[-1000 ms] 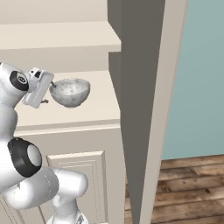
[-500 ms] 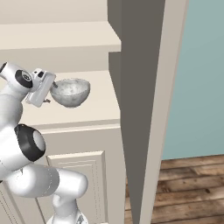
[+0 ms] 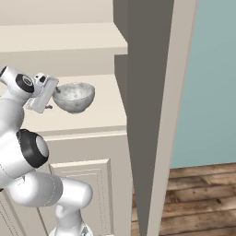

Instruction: Pick up the bowls from the cabinet and place each bowl in front of a stool on the dining counter.

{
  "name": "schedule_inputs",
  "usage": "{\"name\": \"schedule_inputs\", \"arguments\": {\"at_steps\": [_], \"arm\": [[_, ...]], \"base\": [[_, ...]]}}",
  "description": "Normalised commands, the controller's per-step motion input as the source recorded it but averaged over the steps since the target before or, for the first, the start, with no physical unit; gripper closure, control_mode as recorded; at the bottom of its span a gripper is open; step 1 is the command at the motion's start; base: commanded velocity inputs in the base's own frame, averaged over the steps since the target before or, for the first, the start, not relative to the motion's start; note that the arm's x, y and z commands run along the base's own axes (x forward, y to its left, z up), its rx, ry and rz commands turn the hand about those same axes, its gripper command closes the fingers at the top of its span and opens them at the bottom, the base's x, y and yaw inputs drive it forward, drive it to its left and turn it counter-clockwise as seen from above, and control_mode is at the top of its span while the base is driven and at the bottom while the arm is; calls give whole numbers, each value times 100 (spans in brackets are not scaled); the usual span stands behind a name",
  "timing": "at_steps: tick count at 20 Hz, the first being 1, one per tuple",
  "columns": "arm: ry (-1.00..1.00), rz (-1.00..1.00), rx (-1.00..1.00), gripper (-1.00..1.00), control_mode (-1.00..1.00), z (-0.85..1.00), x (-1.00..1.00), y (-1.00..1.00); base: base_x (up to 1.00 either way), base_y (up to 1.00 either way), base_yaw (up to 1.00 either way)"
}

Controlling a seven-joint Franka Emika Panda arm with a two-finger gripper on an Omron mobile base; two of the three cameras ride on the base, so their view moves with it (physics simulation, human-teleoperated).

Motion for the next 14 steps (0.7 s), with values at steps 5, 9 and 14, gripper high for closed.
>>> {"name": "schedule_inputs", "arguments": {"at_steps": [5, 9, 14], "arm": [[0, 0, 0, 100, -100, -3, 0, 0], [0, 0, 0, 100, -100, -1, 0, 0], [0, 0, 0, 100, -100, 0, -1, 0]], "base": [[0, 0, 0], [0, 0, 0], [0, 0, 0]]}}
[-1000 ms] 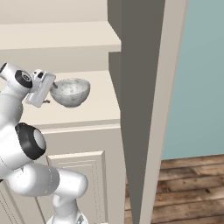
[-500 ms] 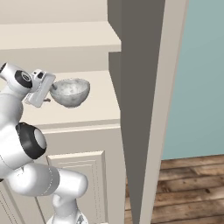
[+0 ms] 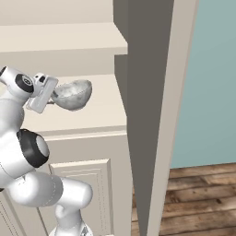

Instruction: Pick up the bowls from the cabinet and place each bowl in front of a stool on the dining counter.

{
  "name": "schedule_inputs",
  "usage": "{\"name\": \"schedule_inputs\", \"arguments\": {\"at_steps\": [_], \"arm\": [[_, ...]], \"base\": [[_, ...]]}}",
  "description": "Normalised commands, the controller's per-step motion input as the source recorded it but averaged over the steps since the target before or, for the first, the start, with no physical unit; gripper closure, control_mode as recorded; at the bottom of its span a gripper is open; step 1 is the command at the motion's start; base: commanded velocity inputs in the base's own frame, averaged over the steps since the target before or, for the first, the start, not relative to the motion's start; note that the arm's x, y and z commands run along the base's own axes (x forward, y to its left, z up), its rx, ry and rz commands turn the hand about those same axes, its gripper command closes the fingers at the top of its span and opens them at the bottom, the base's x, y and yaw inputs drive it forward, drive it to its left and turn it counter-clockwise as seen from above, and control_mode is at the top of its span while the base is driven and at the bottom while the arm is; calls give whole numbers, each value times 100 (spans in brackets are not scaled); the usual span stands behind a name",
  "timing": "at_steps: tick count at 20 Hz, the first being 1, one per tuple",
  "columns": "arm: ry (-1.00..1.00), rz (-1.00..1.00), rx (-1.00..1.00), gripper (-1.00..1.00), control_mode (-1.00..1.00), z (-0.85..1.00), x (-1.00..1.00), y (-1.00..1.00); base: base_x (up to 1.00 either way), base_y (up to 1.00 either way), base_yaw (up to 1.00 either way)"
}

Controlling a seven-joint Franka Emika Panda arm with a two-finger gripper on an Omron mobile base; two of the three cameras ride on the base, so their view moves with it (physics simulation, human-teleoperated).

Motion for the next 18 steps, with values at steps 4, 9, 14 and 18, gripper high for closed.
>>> {"name": "schedule_inputs", "arguments": {"at_steps": [4, 9, 14, 18], "arm": [[-3, 0, 0, 100, -100, 0, -17, 0], [-19, 0, 0, 100, -100, 0, -43, 0], [-23, 0, 1, 100, -100, 0, -81, 0], [-6, 0, 7, 100, -100, 1, -90, 0]], "base": [[0, 0, 0], [0, 0, 0], [0, 0, 0], [0, 0, 0]]}}
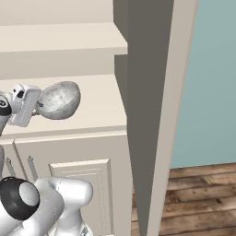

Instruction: Pick up the bowls from the cabinet and place each bowl in front of a stool on the dining counter.

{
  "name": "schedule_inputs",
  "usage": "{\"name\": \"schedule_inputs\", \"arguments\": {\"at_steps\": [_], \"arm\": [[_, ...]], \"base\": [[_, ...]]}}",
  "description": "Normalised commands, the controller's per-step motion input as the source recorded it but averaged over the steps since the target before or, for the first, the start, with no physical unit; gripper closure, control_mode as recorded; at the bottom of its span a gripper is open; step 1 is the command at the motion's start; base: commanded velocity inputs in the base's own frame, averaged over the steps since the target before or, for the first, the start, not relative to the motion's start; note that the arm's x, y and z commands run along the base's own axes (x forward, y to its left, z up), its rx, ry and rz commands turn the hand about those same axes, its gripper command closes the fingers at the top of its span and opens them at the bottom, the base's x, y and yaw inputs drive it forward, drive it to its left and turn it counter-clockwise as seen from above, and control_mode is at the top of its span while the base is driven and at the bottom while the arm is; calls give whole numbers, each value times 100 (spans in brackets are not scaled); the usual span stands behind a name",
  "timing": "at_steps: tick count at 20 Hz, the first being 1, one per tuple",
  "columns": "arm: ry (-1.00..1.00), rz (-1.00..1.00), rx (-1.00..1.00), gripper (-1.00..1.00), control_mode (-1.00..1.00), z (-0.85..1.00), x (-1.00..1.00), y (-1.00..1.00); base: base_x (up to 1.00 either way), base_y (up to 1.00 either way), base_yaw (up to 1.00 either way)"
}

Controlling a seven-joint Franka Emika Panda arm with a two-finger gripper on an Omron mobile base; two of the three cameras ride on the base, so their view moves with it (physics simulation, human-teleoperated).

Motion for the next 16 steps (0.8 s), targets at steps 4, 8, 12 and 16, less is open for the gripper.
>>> {"name": "schedule_inputs", "arguments": {"at_steps": [4, 8, 12, 16], "arm": [[8, 0, 15, 100, -100, 13, -96, -10], [13, 4, 16, 100, -100, 16, -98, -4], [16, 2, 12, 100, -100, 5, -88, -6], [18, 0, 7, 100, -100, 0, -61, -21]], "base": [[0, 0, 0], [0, 0, 0], [0, 0, 0], [0, 0, 0]]}}
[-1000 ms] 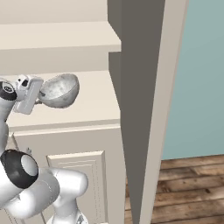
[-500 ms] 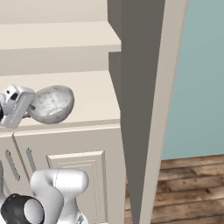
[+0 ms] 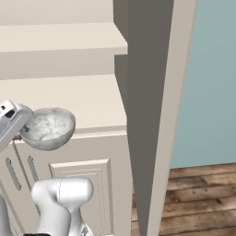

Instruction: Pick up the bowls from the cabinet and place each bowl in front of a stool on the dining counter.

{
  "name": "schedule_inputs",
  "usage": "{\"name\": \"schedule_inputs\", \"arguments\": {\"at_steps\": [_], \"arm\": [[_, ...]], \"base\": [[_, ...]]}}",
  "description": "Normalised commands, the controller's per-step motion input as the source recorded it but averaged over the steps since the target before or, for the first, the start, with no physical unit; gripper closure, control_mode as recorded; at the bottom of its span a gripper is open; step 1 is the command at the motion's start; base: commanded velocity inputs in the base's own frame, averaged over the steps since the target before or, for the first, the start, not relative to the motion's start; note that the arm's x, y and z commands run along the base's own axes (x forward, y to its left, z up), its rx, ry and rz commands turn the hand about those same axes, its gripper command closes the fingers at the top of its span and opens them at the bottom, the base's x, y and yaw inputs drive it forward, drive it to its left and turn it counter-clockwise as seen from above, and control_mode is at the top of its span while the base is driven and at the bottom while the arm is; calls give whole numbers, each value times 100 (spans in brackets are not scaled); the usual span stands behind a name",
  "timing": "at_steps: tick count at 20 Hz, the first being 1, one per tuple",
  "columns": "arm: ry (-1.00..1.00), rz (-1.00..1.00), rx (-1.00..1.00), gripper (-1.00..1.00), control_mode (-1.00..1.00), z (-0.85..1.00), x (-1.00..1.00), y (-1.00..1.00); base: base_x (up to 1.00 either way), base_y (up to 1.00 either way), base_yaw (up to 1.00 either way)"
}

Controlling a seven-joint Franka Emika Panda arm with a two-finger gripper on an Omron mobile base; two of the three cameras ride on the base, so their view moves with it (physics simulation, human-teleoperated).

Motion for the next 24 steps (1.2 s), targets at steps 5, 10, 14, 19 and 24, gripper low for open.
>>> {"name": "schedule_inputs", "arguments": {"at_steps": [5, 10, 14, 19, 24], "arm": [[15, 0, 2, 100, -100, 1, -26, -40], [14, 0, -7, 100, -100, 3, -2, -20], [3, 0, -19, 100, -100, 0, -9, -3], [-5, 0, -5, 100, -100, 1, -17, -1], [-14, 0, 3, 100, -100, 8, -15, -1]], "base": [[0, 0, 0], [0, 0, 0], [0, 0, 0], [0, 0, 0], [0, 0, 0]]}}
